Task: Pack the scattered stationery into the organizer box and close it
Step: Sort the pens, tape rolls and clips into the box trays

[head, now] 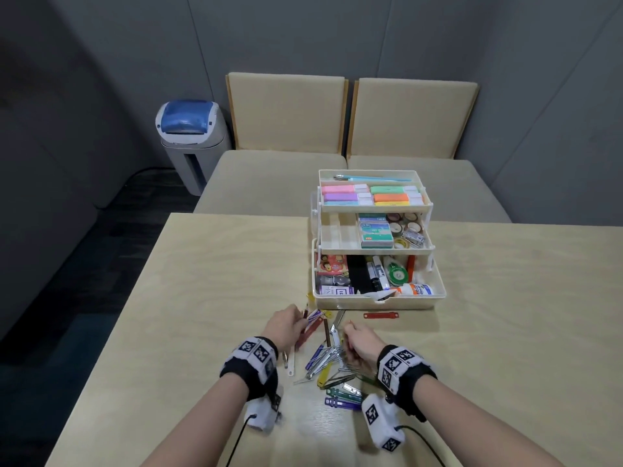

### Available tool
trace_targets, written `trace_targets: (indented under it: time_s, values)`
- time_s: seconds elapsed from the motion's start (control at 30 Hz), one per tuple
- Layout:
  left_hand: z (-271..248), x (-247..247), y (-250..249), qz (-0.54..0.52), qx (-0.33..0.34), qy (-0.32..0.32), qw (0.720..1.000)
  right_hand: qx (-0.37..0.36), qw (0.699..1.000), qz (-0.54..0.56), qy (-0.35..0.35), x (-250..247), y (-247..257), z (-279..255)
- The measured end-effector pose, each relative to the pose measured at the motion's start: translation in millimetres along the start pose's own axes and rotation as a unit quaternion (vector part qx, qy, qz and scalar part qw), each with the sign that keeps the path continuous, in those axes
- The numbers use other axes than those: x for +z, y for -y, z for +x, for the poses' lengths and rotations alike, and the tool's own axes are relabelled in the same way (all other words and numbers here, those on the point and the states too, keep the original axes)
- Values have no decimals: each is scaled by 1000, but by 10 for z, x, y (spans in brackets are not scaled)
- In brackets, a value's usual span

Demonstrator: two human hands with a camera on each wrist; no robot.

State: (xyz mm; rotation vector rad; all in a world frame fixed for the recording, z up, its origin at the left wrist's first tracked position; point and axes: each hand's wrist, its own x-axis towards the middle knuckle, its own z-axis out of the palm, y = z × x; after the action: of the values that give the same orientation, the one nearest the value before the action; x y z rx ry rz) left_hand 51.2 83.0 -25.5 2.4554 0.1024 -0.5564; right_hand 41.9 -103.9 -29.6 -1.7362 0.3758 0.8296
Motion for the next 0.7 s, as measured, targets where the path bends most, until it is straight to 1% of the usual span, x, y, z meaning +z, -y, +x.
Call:
trace_targets:
  time_s: [0.07,0.1,0.17,0.2,0.23,0.3,0.4,0.47,0.53,0.57,0.6,0.63,0.7]
  values:
    - [14,-109,132,-121,-21,-11,992,8,1000,6,5,48,78,45]
    - [19,-144,191,-204,-38,-9,978,6,1000,-20,-2,78,124,68]
    - [22,-176,295,-358,-72,-4,931,-23,993,-116,-26,158,203,120]
    - [19,-182,329,-411,-86,-3,907,-42,984,-168,-40,203,214,162]
    - [14,-190,351,-446,-99,1,890,-49,974,-216,-54,248,221,200]
    - [12,-198,362,-485,-118,17,866,-50,948,-303,-87,317,204,270]
    - [35,-208,339,-516,-132,53,845,-44,913,-384,-129,371,163,369]
    - [57,-206,310,-531,-157,62,831,-38,899,-417,-128,386,185,393]
    - [97,-191,287,-535,-191,74,820,-32,896,-428,-117,386,226,395]
    - [124,-184,275,-520,-205,81,825,-29,899,-421,-113,382,256,386]
    - [152,-182,258,-490,-211,84,842,-28,907,-406,-109,375,281,376]
    - [175,-184,237,-439,-206,81,871,-26,920,-376,-108,360,311,339]
    - [201,-180,197,-284,-163,54,943,-21,944,-309,-116,302,331,270]
